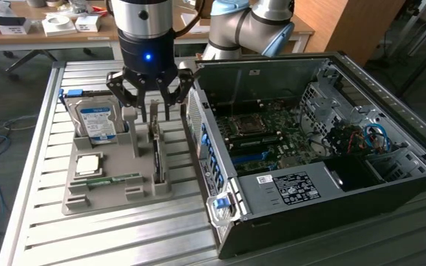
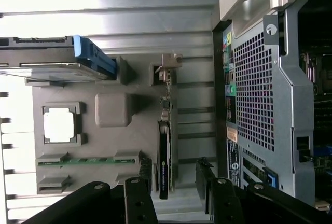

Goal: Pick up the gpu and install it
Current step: 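Pick up the gpu and move the gpu toward the slot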

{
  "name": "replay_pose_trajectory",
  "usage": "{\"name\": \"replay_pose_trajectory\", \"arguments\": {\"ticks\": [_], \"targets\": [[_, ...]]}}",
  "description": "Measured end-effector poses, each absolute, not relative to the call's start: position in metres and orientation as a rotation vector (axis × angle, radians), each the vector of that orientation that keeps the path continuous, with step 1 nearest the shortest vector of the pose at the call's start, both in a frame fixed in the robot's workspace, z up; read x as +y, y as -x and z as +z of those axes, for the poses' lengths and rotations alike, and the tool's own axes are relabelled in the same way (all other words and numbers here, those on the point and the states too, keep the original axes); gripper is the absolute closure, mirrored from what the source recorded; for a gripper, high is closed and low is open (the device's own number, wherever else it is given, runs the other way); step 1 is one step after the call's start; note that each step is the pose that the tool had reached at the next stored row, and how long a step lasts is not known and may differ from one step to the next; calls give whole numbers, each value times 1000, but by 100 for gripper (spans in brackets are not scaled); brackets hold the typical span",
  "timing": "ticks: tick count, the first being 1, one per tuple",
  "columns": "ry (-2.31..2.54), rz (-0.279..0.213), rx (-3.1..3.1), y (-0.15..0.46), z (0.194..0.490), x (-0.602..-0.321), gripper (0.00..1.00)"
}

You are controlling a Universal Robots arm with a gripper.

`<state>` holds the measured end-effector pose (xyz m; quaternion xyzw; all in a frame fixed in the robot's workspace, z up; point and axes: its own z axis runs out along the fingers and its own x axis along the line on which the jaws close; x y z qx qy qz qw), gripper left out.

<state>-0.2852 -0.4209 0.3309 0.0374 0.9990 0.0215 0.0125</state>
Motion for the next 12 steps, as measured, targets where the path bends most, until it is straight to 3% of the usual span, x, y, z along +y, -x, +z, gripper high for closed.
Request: {"name": "replay_pose_trajectory", "arguments": {"ticks": [12], "targets": [[-117, 67, 3114, 285, 318, -421, 53]]}}
